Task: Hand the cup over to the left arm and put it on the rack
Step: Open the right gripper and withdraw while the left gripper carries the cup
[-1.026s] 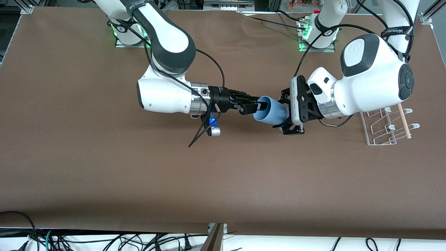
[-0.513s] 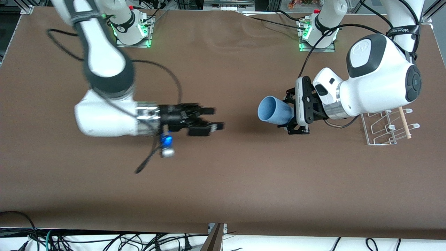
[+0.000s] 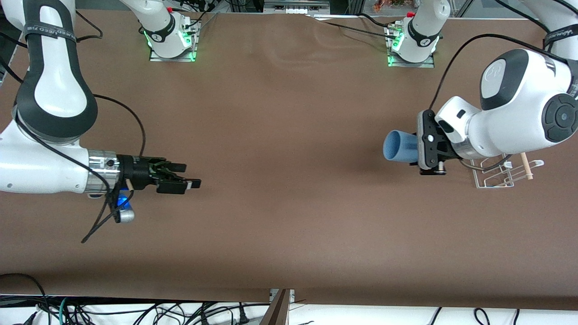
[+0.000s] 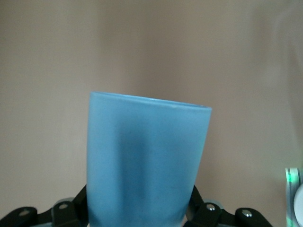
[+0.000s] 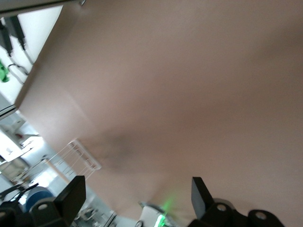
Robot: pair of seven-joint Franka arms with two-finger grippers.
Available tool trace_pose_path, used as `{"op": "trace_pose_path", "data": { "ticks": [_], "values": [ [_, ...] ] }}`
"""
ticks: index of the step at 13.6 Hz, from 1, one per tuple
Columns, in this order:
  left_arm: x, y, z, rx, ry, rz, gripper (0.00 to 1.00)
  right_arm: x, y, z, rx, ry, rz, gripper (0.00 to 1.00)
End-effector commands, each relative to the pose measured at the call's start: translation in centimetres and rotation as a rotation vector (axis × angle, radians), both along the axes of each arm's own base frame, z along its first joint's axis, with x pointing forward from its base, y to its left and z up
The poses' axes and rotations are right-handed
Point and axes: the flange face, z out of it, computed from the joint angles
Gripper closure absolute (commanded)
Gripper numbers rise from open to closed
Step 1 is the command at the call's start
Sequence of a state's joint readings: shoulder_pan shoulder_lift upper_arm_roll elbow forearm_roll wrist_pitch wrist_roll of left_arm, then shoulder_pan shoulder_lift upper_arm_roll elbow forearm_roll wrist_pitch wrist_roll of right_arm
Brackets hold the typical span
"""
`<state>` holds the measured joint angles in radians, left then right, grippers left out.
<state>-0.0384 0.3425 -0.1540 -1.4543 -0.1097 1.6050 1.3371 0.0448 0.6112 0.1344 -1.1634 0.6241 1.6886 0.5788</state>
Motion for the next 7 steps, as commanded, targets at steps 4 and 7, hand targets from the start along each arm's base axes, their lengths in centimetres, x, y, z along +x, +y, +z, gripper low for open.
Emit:
{"op": "trace_pose_path", "data": {
  "ticks": [4,7],
  "values": [
    [-0.6,6.3,0.9,0.407,0.031,-0.058,0.90,-0.6,-2.7,1.0,-0.306,-0.084,0.081,0.01],
    [-0.7,8.3,0.8,0.604,0.059,-0.072,0.90,-1.5,-4.2,3.7,-0.477,-0.139,0.109,0.01]
  ]
}}
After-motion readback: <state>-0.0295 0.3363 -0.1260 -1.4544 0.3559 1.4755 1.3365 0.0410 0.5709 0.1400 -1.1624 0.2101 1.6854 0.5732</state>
